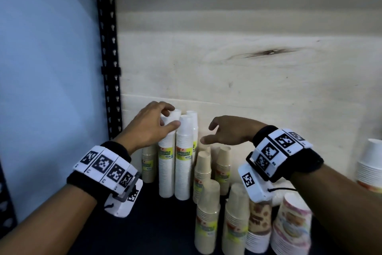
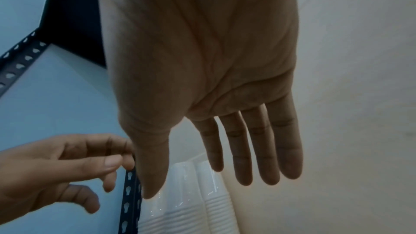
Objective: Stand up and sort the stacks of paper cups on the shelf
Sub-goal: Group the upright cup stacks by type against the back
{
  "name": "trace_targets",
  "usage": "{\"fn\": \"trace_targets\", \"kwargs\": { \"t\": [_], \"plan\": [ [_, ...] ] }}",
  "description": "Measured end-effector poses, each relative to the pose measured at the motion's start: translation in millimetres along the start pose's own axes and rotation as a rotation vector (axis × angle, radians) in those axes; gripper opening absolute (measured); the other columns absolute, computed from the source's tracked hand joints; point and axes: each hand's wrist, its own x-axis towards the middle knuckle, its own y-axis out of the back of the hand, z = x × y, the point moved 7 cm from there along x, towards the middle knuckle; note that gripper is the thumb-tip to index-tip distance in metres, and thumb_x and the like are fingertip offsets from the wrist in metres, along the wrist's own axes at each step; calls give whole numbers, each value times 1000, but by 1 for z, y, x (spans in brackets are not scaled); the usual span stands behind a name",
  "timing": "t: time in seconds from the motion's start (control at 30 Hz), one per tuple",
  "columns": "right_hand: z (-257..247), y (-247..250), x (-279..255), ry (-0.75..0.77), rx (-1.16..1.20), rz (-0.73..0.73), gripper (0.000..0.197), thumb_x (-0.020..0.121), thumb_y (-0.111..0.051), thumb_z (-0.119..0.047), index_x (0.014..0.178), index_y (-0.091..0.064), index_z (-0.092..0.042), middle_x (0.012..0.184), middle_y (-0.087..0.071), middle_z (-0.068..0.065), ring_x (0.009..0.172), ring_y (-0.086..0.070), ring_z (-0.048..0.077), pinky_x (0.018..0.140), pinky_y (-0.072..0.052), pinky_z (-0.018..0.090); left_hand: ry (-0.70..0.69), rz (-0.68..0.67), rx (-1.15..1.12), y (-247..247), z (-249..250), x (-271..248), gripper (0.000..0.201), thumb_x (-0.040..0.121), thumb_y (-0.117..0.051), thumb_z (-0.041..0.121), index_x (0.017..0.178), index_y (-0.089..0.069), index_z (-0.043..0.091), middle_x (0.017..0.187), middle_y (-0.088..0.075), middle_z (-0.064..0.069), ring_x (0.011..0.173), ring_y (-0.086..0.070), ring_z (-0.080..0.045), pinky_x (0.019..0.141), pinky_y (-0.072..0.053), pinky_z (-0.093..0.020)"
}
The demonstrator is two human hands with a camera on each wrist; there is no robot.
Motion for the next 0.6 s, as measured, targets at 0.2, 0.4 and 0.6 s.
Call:
{"fn": "trace_targets", "kwargs": {
  "t": [0.2, 0.4, 0.6],
  "plan": [
    [29, -24, -54, 15, 138, 43, 59, 86, -48, -70, 127, -54, -27, 124, -61, -6, 109, -55, 14, 94, -44, 32, 1, -231, -167, -56, 35, -47, 41, 83, -65, 54, 118, -60, 33, 108, -64, 19, 90, -62, 2, 85, -51, -25],
    [45, -69, -86, 11, 184, 50, 58, 90, -38, -70, 122, -57, -26, 120, -64, -3, 103, -58, 14, 88, -46, 33, 15, -335, -218, -102, 40, -78, 52, 81, -65, 58, 125, -56, 33, 120, -61, 16, 97, -62, 1, 88, -52, -25],
    [57, -103, -92, -17, 170, 144, 76, 72, -21, -89, 113, -58, -36, 114, -65, -6, 107, -58, 19, 98, -41, 49, 52, -374, -281, -120, 39, -101, 51, 81, -65, 59, 126, -56, 38, 115, -63, 21, 103, -59, 7, 79, -46, -10]
  ]
}}
